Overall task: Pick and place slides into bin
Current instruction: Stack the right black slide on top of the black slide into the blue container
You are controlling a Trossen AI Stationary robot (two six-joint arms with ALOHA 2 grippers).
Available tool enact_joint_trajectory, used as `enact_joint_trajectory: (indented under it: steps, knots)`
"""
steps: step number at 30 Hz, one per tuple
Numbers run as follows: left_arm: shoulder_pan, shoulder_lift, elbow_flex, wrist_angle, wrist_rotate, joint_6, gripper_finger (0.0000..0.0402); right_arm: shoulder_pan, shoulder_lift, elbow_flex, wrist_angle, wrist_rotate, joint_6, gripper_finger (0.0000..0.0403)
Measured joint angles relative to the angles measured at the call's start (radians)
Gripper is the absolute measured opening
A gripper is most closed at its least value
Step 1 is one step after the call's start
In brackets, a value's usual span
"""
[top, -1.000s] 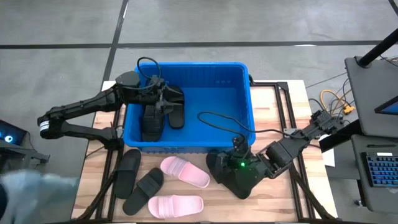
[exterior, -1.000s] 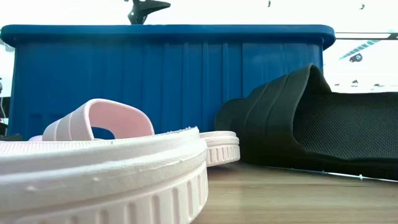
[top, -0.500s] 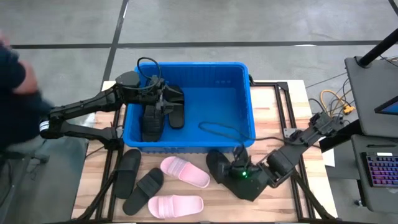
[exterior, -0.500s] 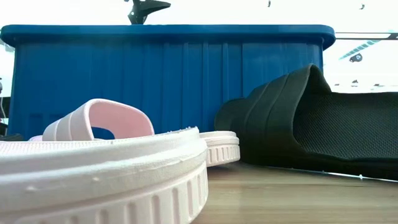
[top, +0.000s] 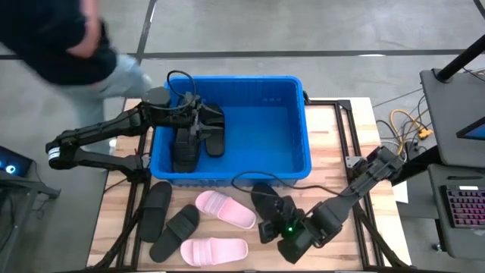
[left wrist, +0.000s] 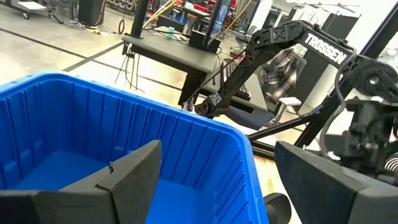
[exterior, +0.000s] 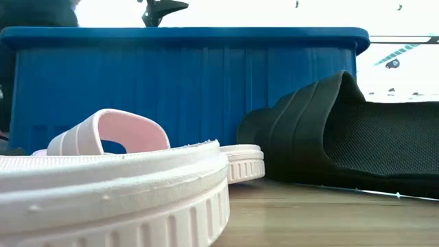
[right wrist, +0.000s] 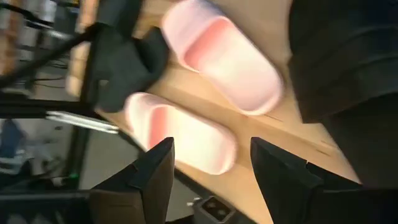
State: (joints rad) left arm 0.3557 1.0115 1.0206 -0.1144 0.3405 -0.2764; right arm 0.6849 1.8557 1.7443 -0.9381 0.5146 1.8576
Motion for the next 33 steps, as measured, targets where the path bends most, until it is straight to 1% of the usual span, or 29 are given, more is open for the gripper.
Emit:
enact_joint_trajectory:
  steps: [6, 8, 18, 26, 33]
  knots:
    - [0.000, 0.000, 0.000, -0.001, 0.000, 0.000, 0.0297, 0.003, 0.045, 0.000, -0.117, -0.132, 0.080, 0.0201]
    - [0.000, 0.000, 0.000, 0.000, 0.000, 0.000, 0.0297, 0.006, 0.057, 0.000, -0.142, -0.155, 0.105, 0.0201]
    - [0.000, 0.000, 0.000, 0.000, 0.000, 0.001, 0.0297, 0.006, 0.137, 0.000, -0.265, -0.141, 0.205, 0.0201]
    - [0.000, 0.000, -0.001, 0.000, 0.000, 0.001, 0.0297, -0.003, 0.203, 0.000, -0.264, -0.106, 0.264, 0.0201]
    - [0.000, 0.000, -0.002, -0.001, 0.000, -0.001, 0.0297, -0.024, 0.212, 0.000, -0.251, -0.068, 0.263, 0.0201]
